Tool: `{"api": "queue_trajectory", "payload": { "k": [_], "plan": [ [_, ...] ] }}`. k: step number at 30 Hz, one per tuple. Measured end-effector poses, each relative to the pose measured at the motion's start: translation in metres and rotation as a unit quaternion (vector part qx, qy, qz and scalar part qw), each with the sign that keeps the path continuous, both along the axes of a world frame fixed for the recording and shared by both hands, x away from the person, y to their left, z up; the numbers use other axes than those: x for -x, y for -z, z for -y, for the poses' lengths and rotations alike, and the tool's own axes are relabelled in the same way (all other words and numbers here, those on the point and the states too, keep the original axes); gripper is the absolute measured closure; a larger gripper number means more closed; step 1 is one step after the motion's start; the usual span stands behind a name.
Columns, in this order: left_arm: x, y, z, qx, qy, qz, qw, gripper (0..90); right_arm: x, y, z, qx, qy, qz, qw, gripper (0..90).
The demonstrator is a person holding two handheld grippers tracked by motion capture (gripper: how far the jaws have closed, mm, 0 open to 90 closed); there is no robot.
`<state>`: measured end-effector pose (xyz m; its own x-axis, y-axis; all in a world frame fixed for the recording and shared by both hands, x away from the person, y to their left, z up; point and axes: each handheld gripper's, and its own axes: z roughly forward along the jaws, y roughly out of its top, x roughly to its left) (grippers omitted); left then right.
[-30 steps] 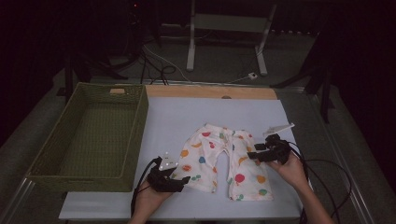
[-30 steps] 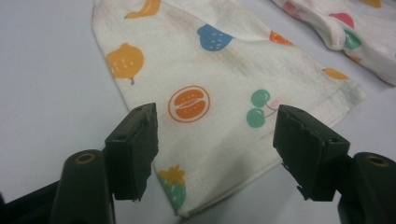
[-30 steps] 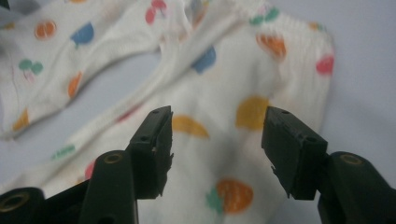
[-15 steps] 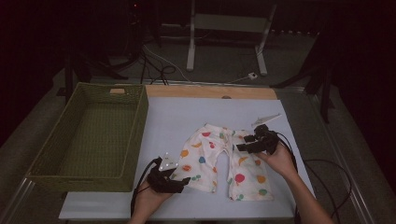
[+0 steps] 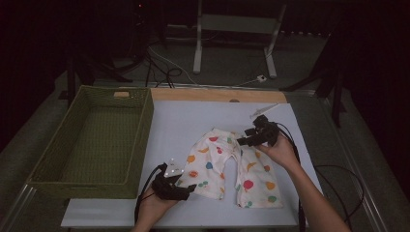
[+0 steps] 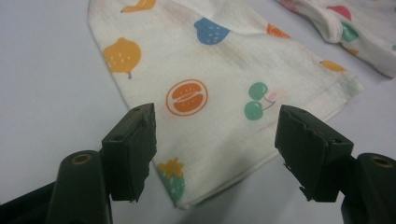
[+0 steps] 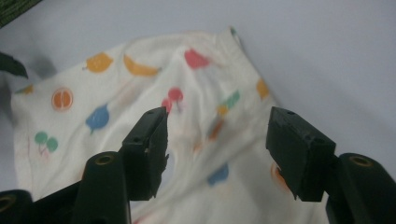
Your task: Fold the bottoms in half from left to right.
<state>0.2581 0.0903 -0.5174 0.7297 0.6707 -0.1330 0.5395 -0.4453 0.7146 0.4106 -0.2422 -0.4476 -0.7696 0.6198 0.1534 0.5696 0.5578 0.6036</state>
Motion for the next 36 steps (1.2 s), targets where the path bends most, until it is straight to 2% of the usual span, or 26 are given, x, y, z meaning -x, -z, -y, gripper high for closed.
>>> {"api": "queue_trajectory", "payload": {
  "k": [5, 8, 10, 13, 17, 20, 22, 25, 26, 27, 29, 30, 31, 33, 34, 35, 36],
  "plan": [
    [0.0, 0.0, -0.002, -0.002, -0.006, 0.001, 1.0, 30.8, -0.024, -0.006, -0.02, 0.002, -0.023, 0.006, 0.9997, 37.9],
    [0.001, 0.002, -0.005, -0.005, -0.012, -0.003, 0.9999, 32.1, -0.035, -0.008, -0.031, 0.011, -0.025, 0.002, 0.9996, 37.0],
    [0.001, 0.005, -0.005, -0.009, -0.012, -0.011, 0.9998, 35.3, -0.04, -0.006, -0.035, 0.001, -0.032, 0.012, 0.9994, 38.3],
    [0.001, 0.009, -0.002, -0.022, -0.012, -0.018, 0.9995, 35.8, -0.05, 0.001, -0.042, 0.006, -0.032, -0.015, 0.9994, 37.1],
    [0.002, 0.009, -0.001, -0.029, -0.013, -0.018, 0.9993, 38.0, -0.062, 0.009, -0.055, 0.014, -0.041, -0.021, 0.9988, 36.9],
    [0.003, 0.009, -0.002, -0.025, -0.02, -0.022, 0.9992, 42.3, -0.071, 0.018, -0.063, 0.022, -0.038, -0.028, 0.9986, 37.4],
    [0.005, 0.009, -0.003, -0.026, -0.024, -0.021, 0.9991, 46.4, -0.076, 0.026, -0.067, 0.024, -0.038, -0.029, 0.9985, 38.6],
    [0.008, 0.009, -0.003, -0.038, -0.025, -0.012, 0.9989, 57.4, -0.079, 0.036, -0.073, 0.033, -0.034, -0.034, 0.9983, 41.5],
    [0.008, 0.009, -0.003, -0.038, -0.025, -0.012, 0.9989, 63.7, -0.079, 0.036, -0.073, 0.033, -0.034, -0.034, 0.9983, 41.5],
    [0.008, 0.009, -0.004, -0.034, -0.019, -0.015, 0.9991, 69.7, -0.083, 0.043, -0.077, 0.037, -0.027, -0.036, 0.9983, 43.8],
    [0.008, 0.009, -0.005, -0.033, -0.017, -0.016, 0.9992, 76.5, -0.084, 0.045, -0.079, 0.04, -0.024, -0.041, 0.9981, 43.8],
    [0.007, 0.01, -0.005, -0.018, -0.009, -0.027, 0.9994, 82.4, -0.087, 0.047, -0.083, 0.045, -0.023, -0.044, 0.9977, 45.6],
    [0.007, 0.01, -0.005, -0.018, -0.009, -0.027, 0.9994, 85.5, -0.087, 0.047, -0.083, 0.045, -0.023, -0.044, 0.9977, 45.6],
    [0.007, 0.009, -0.003, -0.018, -0.004, -0.03, 0.9994, 86.9, -0.089, 0.049, -0.089, 0.049, -0.02, -0.04, 0.9978, 50.4],
    [0.008, 0.009, -0.003, -0.017, -0.003, -0.03, 0.9994, 87.3, -0.09, 0.052, -0.09, 0.047, -0.018, -0.047, 0.9976, 53.8],
    [0.008, 0.009, -0.003, -0.017, -0.003, -0.03, 0.9994, 87.5, -0.09, 0.052, -0.09, 0.047, -0.018, -0.047, 0.9976, 53.8],
    [0.007, 0.009, -0.004, -0.012, 0.003, -0.034, 0.9994, 87.6, -0.09, 0.055, -0.091, 0.051, -0.017, -0.048, 0.9974, 64.2]
  ]
}}
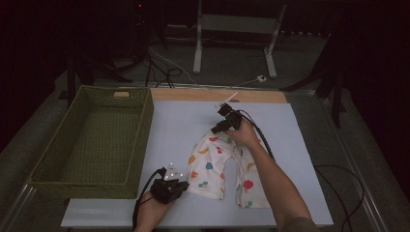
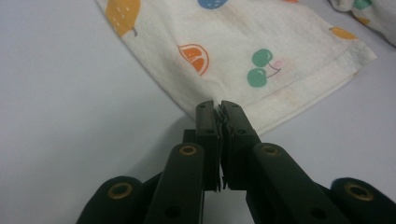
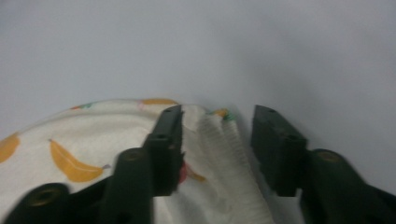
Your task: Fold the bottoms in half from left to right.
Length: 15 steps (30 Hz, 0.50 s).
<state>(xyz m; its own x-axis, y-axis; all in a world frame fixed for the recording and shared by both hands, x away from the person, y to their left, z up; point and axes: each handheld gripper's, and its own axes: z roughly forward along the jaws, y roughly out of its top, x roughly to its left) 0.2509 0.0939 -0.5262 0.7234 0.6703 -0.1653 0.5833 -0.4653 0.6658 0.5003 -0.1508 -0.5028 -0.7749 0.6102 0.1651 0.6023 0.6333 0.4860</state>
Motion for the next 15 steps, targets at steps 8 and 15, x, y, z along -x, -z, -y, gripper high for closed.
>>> {"api": "queue_trajectory", "payload": {
  "k": [8, 15],
  "plan": [
    [-0.001, -0.008, 0.005, 0.029, 0.012, -0.007, 0.9995, 87.8, 0.001, 0.002, 0.001, -0.003, -0.01, -0.004, 0.9999, 84.7],
    [0.001, -0.014, 0.013, 0.039, 0.026, -0.008, 0.9989, 87.8, 0.004, -0.008, 0.007, -0.012, -0.013, 0.001, 0.9998, 85.0]
  ]
}}
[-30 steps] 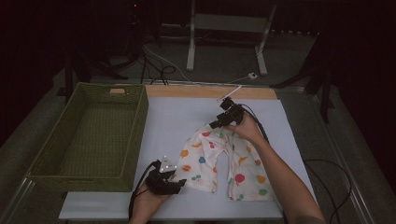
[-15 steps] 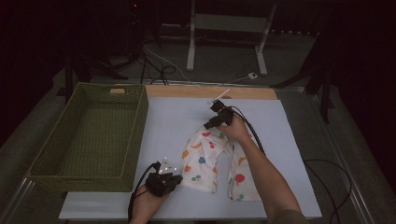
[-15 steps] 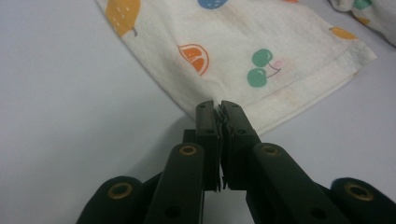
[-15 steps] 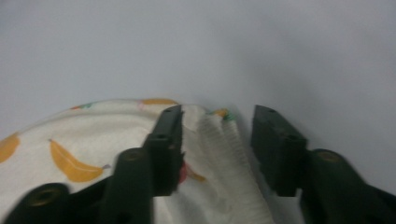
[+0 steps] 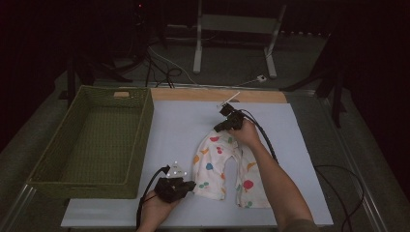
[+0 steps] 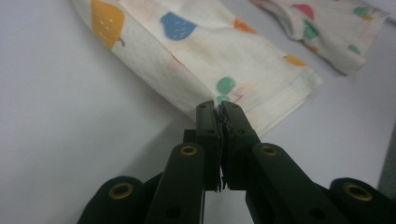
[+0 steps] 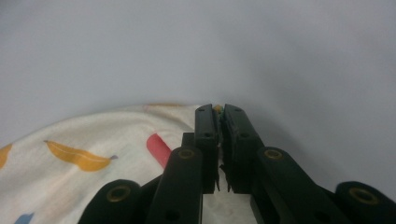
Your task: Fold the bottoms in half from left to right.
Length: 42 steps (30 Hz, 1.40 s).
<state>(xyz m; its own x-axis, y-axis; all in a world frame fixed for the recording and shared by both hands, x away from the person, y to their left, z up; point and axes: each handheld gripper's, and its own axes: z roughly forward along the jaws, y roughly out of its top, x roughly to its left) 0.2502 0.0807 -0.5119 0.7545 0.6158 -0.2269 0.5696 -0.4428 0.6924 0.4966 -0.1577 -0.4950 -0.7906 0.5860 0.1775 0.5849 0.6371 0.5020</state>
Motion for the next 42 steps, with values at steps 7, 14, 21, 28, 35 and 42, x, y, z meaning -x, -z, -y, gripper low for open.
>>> {"api": "queue_trajectory", "payload": {
  "k": [7, 14, 21, 28, 35, 42],
  "plan": [
    [0.001, -0.015, 0.02, 0.012, 0.029, 0.011, 0.9994, 87.8, 0.003, -0.012, 0.005, -0.015, -0.006, 0.011, 0.9998, 85.2],
    [0.001, -0.021, 0.036, 0.015, 0.053, 0.013, 0.9984, 87.8, 0.006, -0.018, 0.014, -0.024, -0.007, 0.017, 0.9995, 85.2],
    [-0.002, -0.025, 0.047, 0.021, 0.069, 0.013, 0.9973, 87.8, 0.009, -0.027, 0.027, -0.024, -0.003, 0.02, 0.9995, 85.1],
    [-0.003, -0.03, 0.061, 0.031, 0.082, 0.011, 0.996, 87.8, 0.012, -0.032, 0.038, -0.02, 0.004, 0.022, 0.9995, 85.1],
    [-0.003, -0.04, 0.088, 0.035, 0.114, 0.015, 0.9927, 87.8, 0.014, -0.04, 0.054, -0.021, 0.012, 0.028, 0.9993, 85.1],
    [-0.003, -0.042, 0.108, 0.043, 0.139, 0.024, 0.9891, 87.7, 0.018, -0.042, 0.069, -0.019, 0.021, 0.03, 0.9992, 85.1]
  ]
}}
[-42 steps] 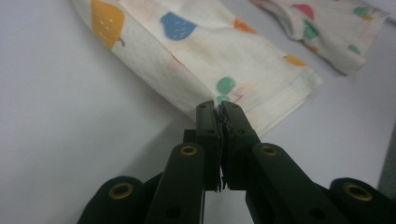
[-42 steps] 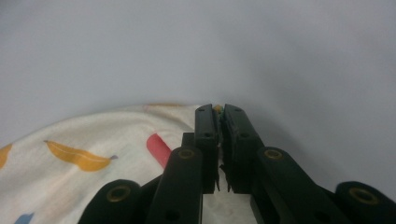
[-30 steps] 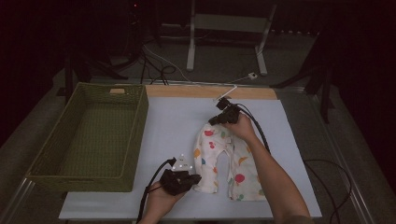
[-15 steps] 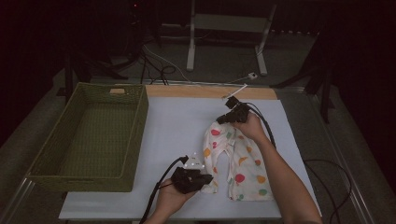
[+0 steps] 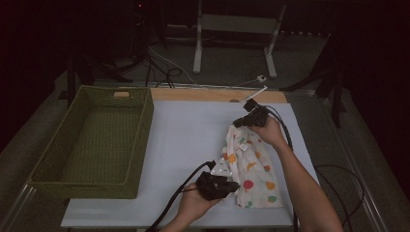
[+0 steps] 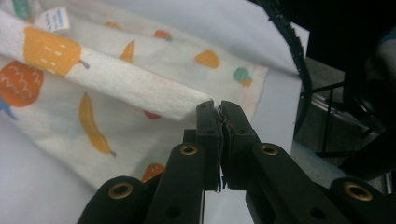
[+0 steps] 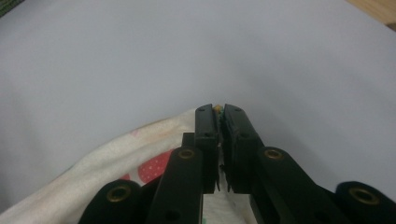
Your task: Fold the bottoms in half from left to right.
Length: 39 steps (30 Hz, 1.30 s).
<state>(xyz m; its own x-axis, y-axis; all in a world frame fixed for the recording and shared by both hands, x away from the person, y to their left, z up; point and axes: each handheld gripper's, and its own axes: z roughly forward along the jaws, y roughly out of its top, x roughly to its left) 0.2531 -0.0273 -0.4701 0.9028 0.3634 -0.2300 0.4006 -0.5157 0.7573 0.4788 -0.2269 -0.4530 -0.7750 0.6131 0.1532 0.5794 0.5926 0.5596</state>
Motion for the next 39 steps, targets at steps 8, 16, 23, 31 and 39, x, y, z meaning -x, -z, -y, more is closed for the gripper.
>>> {"api": "queue_trajectory", "payload": {
  "k": [8, 16, 23, 31, 39],
  "plan": [
    [0.0, 0.012, 0.01, 0.031, 0.0, 0.004, 0.9995, 87.8, 0.005, 0.001, 0.016, -0.003, 0.013, 0.0, 0.9999, 85.0],
    [0.003, 0.014, 0.032, 0.042, 0.017, -0.002, 0.999, 87.7, 0.009, -0.003, 0.036, -0.003, 0.025, 0.002, 0.9997, 84.8],
    [0.005, 0.023, 0.063, 0.028, 0.043, -0.002, 0.9987, 87.7, 0.014, 0.004, 0.054, 0.002, 0.045, -0.005, 0.999, 84.2],
    [0.005, 0.043, 0.093, 0.012, 0.057, -0.018, 0.9981, 87.6, 0.021, 0.018, 0.077, 0.005, 0.086, -0.018, 0.9961, 79.6],
    [0.004, 0.036, 0.091, 0.014, 0.063, -0.019, 0.9977, 68.8, 0.024, -0.002, 0.071, 0.004, 0.091, 0.014, 0.9957, 68.9]
  ]
}}
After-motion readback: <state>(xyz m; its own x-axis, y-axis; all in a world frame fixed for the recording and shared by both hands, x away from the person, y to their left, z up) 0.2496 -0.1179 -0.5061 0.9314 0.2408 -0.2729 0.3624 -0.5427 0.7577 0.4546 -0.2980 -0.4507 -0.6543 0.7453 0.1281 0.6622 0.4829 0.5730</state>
